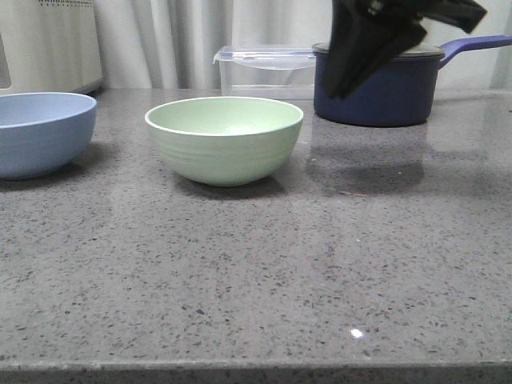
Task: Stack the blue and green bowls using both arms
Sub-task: 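Release the green bowl and lift the right gripper beside it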
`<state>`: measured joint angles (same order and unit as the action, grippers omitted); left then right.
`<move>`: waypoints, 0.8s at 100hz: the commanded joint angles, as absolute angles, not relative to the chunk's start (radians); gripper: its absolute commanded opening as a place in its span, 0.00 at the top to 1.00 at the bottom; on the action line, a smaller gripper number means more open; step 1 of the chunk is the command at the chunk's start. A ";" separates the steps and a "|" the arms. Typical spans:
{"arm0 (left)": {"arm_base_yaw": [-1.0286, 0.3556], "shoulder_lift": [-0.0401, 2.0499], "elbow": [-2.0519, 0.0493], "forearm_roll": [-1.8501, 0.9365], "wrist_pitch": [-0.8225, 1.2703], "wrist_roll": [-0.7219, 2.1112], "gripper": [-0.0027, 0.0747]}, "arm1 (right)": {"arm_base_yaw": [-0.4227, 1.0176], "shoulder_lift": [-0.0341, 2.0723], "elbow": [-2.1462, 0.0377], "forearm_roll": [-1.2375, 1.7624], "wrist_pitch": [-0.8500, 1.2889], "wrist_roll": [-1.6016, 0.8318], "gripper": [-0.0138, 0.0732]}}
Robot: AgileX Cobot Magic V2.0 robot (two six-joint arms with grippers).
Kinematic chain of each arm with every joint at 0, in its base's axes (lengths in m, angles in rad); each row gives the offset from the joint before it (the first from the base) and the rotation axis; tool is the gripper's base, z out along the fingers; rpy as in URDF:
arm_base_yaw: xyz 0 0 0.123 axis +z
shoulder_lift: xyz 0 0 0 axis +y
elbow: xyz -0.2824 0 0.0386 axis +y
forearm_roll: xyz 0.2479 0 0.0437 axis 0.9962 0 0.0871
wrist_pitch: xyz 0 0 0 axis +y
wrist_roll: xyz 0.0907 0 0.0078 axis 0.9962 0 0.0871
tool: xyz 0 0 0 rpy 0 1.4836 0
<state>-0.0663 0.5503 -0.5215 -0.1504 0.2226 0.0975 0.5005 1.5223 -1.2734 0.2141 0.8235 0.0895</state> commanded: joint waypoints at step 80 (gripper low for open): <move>-0.065 0.556 -0.558 -0.161 0.139 0.090 0.47 | 0.567 1.555 -1.197 0.257 0.633 0.080 0.92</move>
<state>-0.0663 0.5503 -0.5215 -0.1504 0.2226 0.0975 0.5672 1.5919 -1.1731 0.2432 0.6812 0.0895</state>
